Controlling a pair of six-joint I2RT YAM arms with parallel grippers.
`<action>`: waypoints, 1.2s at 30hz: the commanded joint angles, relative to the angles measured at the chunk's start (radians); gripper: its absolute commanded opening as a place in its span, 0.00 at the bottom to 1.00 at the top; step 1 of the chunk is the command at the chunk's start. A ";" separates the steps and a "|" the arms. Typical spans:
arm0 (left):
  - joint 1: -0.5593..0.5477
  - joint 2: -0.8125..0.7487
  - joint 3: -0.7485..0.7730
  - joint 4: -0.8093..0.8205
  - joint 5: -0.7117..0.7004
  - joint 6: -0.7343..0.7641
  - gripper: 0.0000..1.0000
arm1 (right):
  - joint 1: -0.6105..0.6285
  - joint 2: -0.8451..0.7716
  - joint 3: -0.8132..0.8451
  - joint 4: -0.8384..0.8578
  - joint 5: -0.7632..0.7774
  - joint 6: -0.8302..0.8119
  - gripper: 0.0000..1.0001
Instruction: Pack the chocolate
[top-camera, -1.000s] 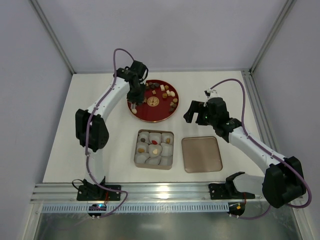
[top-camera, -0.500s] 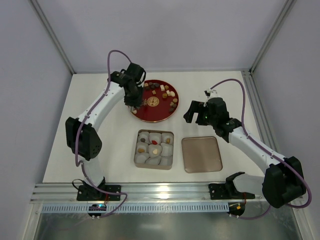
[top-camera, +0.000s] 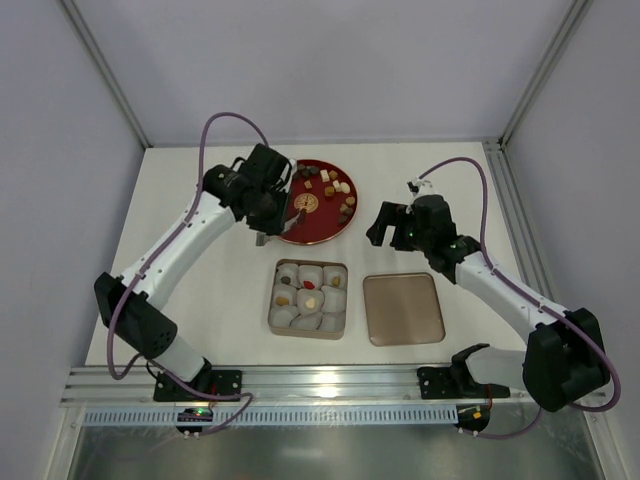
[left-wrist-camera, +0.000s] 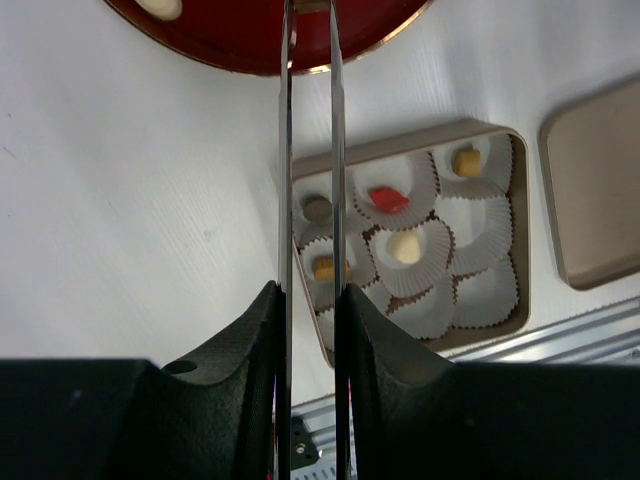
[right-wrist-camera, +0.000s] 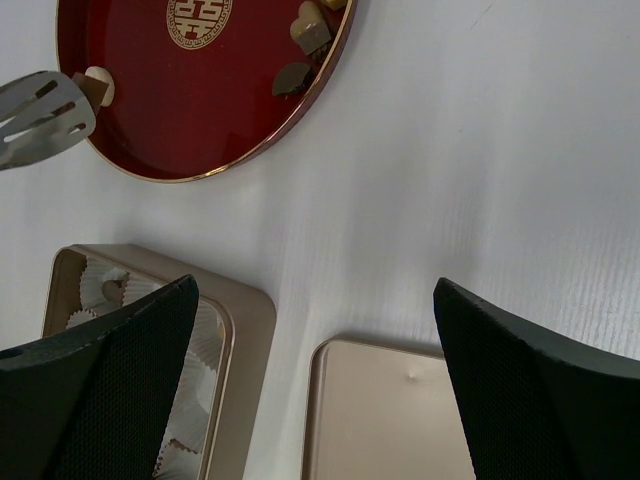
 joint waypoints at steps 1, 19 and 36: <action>-0.044 -0.091 -0.033 -0.007 0.010 -0.026 0.27 | -0.002 0.019 0.023 0.049 0.000 0.007 1.00; -0.396 -0.358 -0.323 0.021 -0.036 -0.256 0.27 | -0.002 0.014 0.014 0.044 0.024 0.014 1.00; -0.572 -0.321 -0.397 0.084 -0.076 -0.371 0.28 | -0.002 -0.001 0.000 0.041 0.026 0.013 1.00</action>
